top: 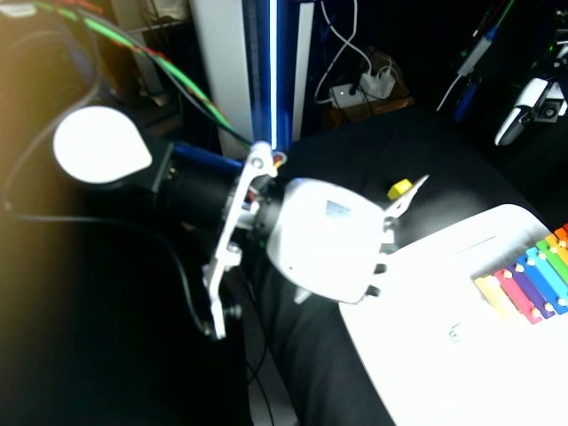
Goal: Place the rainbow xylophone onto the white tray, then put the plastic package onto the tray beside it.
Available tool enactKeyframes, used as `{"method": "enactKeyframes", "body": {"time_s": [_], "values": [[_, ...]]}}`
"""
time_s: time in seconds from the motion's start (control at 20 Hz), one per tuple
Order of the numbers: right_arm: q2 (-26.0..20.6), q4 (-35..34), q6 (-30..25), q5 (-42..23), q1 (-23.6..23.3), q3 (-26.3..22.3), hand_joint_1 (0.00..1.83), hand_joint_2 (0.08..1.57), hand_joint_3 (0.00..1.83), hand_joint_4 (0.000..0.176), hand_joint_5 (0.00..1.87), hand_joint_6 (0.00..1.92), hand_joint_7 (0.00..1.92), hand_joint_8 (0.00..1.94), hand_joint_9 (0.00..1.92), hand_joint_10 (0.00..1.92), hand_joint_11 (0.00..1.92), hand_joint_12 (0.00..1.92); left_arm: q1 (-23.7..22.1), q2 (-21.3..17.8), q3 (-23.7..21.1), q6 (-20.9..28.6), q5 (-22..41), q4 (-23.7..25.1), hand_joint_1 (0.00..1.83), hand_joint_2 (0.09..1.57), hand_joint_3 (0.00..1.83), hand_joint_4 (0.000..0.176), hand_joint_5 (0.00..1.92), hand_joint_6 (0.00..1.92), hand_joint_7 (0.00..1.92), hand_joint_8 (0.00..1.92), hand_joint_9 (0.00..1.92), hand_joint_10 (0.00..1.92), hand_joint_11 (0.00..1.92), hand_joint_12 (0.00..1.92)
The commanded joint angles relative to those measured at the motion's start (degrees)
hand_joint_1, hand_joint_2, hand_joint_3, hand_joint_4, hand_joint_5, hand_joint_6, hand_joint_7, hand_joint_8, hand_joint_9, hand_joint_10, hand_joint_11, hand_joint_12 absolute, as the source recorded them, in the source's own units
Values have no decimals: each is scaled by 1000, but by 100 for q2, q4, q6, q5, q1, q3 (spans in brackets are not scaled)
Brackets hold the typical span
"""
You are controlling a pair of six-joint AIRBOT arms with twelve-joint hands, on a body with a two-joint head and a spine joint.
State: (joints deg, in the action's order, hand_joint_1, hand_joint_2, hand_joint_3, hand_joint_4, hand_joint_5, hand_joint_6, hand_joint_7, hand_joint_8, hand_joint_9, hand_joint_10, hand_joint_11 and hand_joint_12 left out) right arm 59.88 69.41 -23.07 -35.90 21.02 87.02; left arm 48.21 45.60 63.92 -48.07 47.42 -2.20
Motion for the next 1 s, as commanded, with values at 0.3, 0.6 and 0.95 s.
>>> {"method": "enactKeyframes", "body": {"time_s": [0.3,0.6,0.95], "values": [[600,-583,-36,-233,-203,513,1286,1075,1,0,986,758,1176,864,1427,440,1190,1098,-29,20,23,9,670,-116,836,926,1,0,0,0,165,0,241,1,0,697],[1189,-803,-98,-84,-203,1099,1280,1100,0,0,947,775,1111,1009,1373,800,1188,1380,-29,25,32,9,669,-110,813,928,0,0,0,0,195,6,283,11,0,800],[1774,-812,-110,111,-202,1791,1252,1168,0,0,807,976,980,1231,1255,753,1067,1374,-32,75,34,13,775,-108,826,923,0,0,0,0,192,1,256,3,0,701]]}}
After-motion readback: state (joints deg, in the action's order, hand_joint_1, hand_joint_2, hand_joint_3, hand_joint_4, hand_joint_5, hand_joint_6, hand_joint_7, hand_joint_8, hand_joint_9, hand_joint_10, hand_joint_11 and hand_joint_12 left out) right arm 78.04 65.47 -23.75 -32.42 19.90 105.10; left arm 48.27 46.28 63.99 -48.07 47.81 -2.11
